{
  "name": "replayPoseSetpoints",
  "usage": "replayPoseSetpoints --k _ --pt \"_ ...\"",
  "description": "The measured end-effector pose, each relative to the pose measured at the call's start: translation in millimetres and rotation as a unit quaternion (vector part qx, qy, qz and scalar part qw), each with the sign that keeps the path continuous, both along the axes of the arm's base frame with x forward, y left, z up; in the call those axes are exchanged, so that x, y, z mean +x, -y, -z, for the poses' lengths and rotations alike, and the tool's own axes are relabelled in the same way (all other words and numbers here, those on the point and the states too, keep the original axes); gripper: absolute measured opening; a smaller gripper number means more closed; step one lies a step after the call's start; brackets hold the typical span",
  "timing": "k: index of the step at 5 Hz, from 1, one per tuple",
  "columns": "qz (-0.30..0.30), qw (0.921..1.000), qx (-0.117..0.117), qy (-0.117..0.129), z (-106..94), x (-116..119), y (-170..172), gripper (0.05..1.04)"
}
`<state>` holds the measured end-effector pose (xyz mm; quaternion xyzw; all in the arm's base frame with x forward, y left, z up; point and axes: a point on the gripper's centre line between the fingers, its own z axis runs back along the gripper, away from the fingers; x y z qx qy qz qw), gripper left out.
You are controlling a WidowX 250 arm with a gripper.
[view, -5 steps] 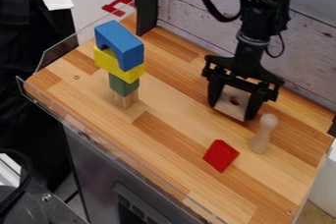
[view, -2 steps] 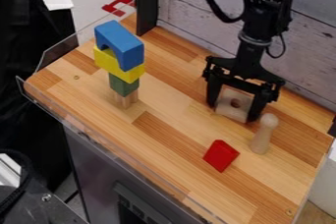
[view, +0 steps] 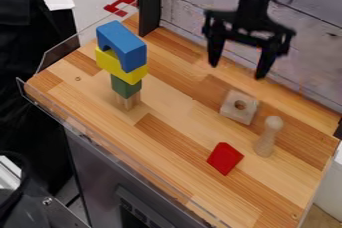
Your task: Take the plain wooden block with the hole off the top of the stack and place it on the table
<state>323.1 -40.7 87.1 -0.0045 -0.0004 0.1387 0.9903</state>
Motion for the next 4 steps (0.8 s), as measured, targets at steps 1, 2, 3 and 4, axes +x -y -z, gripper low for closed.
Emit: replayPoseSetpoints --k 1,2,3,4 --pt "-0.013 0.9998 0.013 0.011 -24.2 -3.0 -18.1 0.999" --pt "-0.048 0.9983 0.026 0.017 -46.4 -12.2 -53.1 0.999" --pt "-0.075 0.9964 0.035 0.021 -65.4 -24.6 -82.1 0.999" --pt "-0.071 0.9968 0.032 0.015 -68.7 -29.5 -91.0 0.999"
